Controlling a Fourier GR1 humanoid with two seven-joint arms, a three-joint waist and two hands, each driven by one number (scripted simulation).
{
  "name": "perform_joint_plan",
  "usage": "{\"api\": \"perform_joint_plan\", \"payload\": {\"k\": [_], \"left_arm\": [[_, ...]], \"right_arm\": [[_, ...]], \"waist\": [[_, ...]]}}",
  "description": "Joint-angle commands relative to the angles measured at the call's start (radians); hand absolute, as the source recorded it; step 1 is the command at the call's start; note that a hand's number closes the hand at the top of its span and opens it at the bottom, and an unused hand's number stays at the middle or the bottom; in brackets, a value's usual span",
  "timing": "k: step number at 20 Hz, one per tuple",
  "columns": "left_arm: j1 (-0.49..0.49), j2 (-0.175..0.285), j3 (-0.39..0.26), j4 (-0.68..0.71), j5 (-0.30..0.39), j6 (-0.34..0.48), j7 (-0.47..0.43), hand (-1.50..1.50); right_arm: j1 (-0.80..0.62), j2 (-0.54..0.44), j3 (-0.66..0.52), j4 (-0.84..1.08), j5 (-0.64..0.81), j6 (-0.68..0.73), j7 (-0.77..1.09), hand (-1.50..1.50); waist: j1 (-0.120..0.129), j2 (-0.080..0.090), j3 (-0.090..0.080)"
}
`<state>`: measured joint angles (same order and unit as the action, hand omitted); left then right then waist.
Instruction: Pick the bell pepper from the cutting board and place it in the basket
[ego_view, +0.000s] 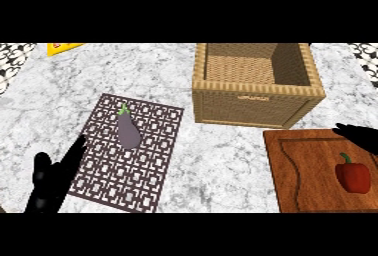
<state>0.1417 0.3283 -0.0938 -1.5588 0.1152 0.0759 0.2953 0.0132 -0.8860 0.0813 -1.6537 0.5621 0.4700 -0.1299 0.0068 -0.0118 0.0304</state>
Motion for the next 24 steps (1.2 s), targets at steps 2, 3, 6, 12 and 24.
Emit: {"api": "perform_joint_plan", "payload": {"k": [2,3,6,12,24], "left_arm": [[0.028,-0.045,0.001,0.091,0.033,-0.022,-0.015,0.0],[0.029,-0.064,-0.007,0.102,0.02,-0.007,-0.03,0.0],[0.046,-0.034,0.023,0.072,0.045,-0.033,-0.013,0.0],[0.014,-0.043,0.032,0.071,0.032,-0.025,0.017,0.0],[0.029,-0.081,0.022,0.076,-0.011,-0.005,0.012,0.0]], "right_arm": [[-0.012,0.017,0.038,0.055,0.063,-0.008,-0.01,-1.5],[-0.029,-0.006,0.024,0.059,0.06,0.021,0.006,-1.5],[-0.004,0.038,0.086,0.076,0.13,-0.018,0.021,-1.5],[-0.018,0.053,0.076,0.125,0.148,-0.028,-0.009,-1.5],[-0.042,0.112,0.108,0.194,0.223,-0.07,-0.047,1.5]], "waist": [[0.0,0.015,-0.031],[-0.001,0.016,-0.031],[0.002,0.014,-0.031],[-0.008,0.013,-0.031],[-0.009,0.013,-0.031]]}}
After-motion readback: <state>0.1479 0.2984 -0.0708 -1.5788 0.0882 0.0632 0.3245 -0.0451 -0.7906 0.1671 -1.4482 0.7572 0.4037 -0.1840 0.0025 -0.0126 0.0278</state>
